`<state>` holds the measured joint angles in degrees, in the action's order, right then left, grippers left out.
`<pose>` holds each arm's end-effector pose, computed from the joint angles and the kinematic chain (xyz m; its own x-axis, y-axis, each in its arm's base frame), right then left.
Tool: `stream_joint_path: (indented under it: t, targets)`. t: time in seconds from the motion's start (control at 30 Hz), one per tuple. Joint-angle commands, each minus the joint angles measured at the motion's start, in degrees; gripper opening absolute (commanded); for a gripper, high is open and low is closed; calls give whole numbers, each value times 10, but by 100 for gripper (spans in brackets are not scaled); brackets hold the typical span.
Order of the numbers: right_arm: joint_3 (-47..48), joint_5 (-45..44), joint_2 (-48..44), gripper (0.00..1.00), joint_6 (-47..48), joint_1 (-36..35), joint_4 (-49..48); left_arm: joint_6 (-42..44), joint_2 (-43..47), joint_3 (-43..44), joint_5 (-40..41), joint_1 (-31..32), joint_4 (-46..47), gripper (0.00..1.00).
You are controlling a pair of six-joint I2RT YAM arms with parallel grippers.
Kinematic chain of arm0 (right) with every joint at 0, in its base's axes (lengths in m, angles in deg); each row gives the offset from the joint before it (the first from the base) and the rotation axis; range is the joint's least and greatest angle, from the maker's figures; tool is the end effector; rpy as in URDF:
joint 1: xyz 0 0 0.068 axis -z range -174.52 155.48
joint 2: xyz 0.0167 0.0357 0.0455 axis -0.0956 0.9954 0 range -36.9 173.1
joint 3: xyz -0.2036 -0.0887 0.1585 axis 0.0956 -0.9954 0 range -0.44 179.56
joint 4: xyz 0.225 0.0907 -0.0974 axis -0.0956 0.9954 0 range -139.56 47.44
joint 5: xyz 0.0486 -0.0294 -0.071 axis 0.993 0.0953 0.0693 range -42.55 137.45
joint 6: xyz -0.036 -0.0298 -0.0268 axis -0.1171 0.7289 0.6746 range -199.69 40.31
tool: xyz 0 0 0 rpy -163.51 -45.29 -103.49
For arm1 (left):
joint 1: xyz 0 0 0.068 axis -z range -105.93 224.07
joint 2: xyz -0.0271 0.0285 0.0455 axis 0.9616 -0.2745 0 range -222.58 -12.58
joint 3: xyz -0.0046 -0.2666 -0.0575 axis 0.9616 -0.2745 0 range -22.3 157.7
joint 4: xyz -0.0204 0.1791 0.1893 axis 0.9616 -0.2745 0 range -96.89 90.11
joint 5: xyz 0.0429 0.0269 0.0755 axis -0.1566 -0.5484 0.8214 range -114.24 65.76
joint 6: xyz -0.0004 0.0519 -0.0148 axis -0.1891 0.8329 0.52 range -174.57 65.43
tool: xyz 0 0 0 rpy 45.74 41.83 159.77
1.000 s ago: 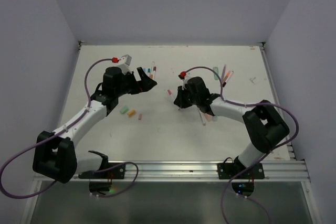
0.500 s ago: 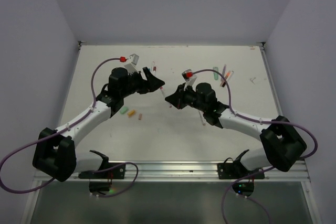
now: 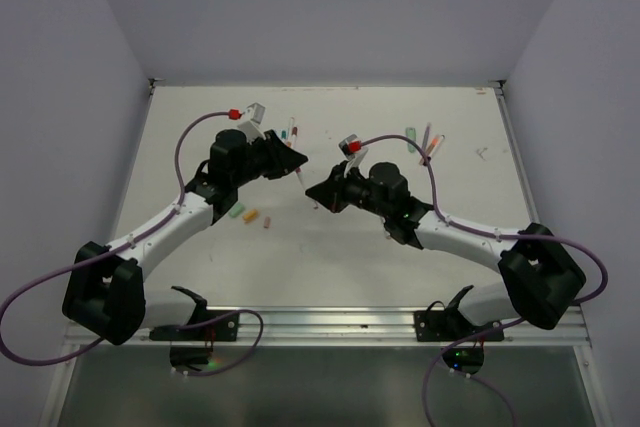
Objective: Open the pen caps
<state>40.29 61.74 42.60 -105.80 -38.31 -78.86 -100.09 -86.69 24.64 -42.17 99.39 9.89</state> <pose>0.2159 0.2191 0.2486 -0.4792 0.1315 -0.8678 -0.7078 0.5269 0.4706 0.2628 -0.1364 0.2767 -0.6691 -0.4344 -0.6030 0.2785 0.6057 -0.7453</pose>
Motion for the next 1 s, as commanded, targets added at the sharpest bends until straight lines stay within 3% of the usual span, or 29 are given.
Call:
stream_joint_path:
  t: [0.0,0.1,0.27,0.4,0.5,0.7,0.83,0.97]
  targets:
    - [-2,-20,-17,0,11,-5,-38,-3,-1,3,6,6,17,20]
    - [-2,-18,-16,0,11,-5,-45,-4,2,3,3,6,16,0]
    - [8,-4,-8,38,8,-6,-56,7,12,-2,0,8,23,0]
    - [23,15,10,46,5,-7,-63,16,26,-8,-2,10,36,0]
    - [38,28,27,46,3,-5,-65,17,35,-15,-3,11,49,0]
    - [64,48,50,43,3,-7,-71,17,43,-27,-11,14,87,0]
    - [63,56,61,31,2,-8,-70,12,52,-36,-11,16,114,0]
    - [40,54,57,0,9,-8,-66,4,63,-41,13,16,131,0]
